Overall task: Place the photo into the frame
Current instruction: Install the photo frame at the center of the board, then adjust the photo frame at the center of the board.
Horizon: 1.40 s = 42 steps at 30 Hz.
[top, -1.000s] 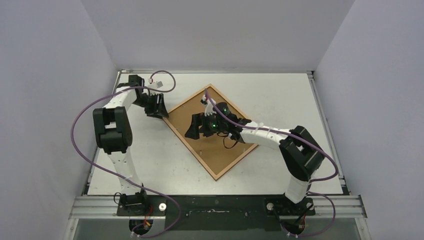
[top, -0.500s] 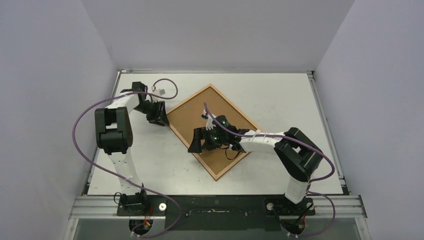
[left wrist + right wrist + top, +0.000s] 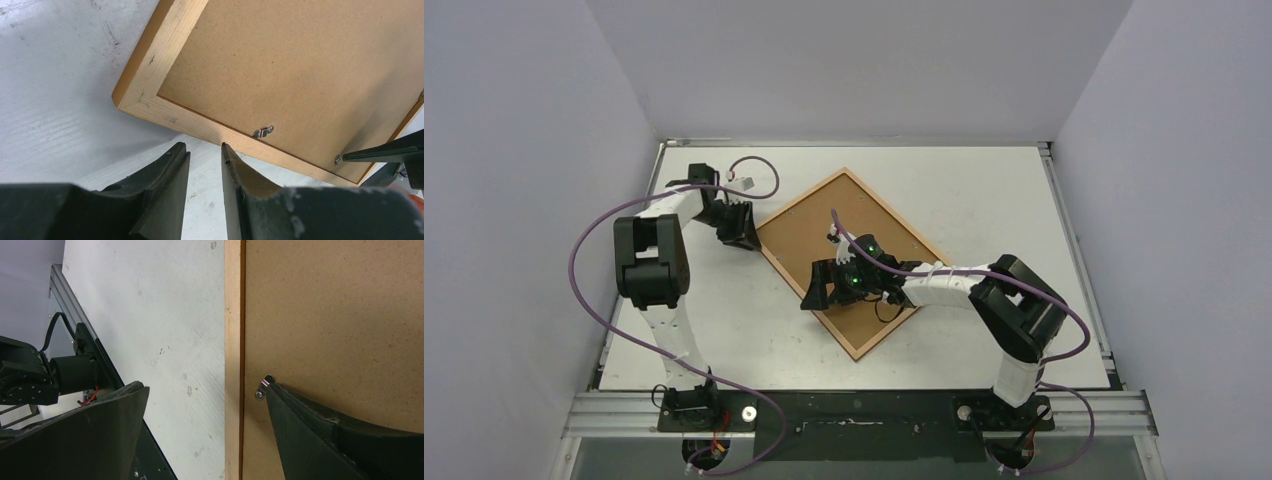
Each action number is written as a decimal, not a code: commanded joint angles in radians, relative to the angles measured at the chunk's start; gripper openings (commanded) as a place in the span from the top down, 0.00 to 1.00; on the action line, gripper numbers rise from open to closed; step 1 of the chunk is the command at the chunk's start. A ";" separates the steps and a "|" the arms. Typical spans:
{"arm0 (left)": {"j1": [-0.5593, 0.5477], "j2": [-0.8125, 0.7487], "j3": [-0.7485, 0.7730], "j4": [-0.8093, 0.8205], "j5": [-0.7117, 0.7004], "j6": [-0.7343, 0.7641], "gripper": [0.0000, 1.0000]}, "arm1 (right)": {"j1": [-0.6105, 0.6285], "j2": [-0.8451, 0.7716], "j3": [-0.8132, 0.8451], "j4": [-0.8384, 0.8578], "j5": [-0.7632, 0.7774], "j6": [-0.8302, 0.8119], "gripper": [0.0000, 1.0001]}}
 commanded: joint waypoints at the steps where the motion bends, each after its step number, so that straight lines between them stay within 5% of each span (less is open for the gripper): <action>1: -0.009 -0.049 -0.009 0.035 -0.005 0.000 0.72 | 0.008 -0.024 -0.001 0.045 -0.002 0.006 0.09; 24: 0.044 -0.022 0.092 0.016 -0.018 -0.018 0.69 | 0.007 0.047 0.009 0.082 -0.061 0.007 0.09; 42: -0.041 -0.033 -0.007 0.032 0.001 -0.013 0.71 | 0.008 0.071 0.038 0.067 -0.117 -0.014 0.10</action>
